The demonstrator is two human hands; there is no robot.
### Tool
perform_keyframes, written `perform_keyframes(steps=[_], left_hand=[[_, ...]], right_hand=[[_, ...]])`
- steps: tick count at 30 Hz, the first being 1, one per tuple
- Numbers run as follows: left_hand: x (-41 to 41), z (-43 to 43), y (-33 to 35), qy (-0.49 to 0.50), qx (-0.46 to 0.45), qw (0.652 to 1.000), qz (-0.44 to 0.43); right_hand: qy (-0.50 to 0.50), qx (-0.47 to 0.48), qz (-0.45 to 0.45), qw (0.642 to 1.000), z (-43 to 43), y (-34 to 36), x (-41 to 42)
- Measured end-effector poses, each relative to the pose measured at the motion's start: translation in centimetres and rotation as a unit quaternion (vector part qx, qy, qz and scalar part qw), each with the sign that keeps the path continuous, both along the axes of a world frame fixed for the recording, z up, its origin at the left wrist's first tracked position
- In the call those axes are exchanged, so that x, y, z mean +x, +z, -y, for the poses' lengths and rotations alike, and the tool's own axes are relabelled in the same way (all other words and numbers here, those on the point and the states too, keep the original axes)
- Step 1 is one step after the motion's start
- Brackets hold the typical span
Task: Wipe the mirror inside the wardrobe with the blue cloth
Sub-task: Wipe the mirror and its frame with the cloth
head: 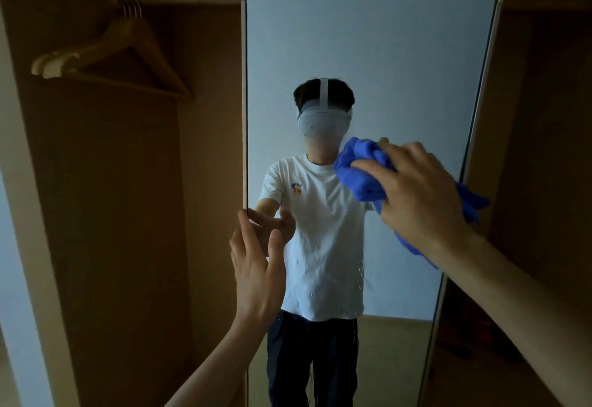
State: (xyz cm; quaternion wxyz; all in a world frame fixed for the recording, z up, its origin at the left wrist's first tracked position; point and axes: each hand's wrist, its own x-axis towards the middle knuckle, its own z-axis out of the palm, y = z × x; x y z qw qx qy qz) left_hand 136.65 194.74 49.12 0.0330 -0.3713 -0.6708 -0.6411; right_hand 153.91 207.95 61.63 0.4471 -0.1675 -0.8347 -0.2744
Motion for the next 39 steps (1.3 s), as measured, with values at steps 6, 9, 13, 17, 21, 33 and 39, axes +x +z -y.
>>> perform_keyframes(steps=[6,9,13,17,21,33,39], left_hand=[[-0.1,-0.2,-0.3,0.005,0.004,1.0,0.001],[-0.2,-0.3,-0.1,0.007,0.005,1.0,0.008],[-0.3,-0.2,-0.3,0.011,0.009,1.0,0.0],[-0.7,-0.2,-0.8,0.008,0.012,1.0,-0.006],[-1.4,-0.3,-1.1,0.005,0.012,1.0,-0.009],[-1.2,-0.5,-0.5,0.01,0.041,0.999,0.021],[-1.8,0.4,-0.1,-0.007,0.036,0.999,0.023]], right_hand=[[0.018,0.0,0.101,0.995,1.7,-7.2,-0.8],[0.028,-0.017,0.142,0.989,1.7,-8.0,-0.5],[0.023,-0.014,0.049,0.998,1.2,-3.1,-0.6],[0.006,-0.011,-0.004,1.0,0.9,-1.3,-1.0],[0.014,0.027,0.093,0.995,2.1,-5.6,-1.6],[0.014,0.06,0.08,0.995,3.3,-3.2,-3.8],[0.025,0.029,0.098,0.994,2.8,-2.3,-3.4]])
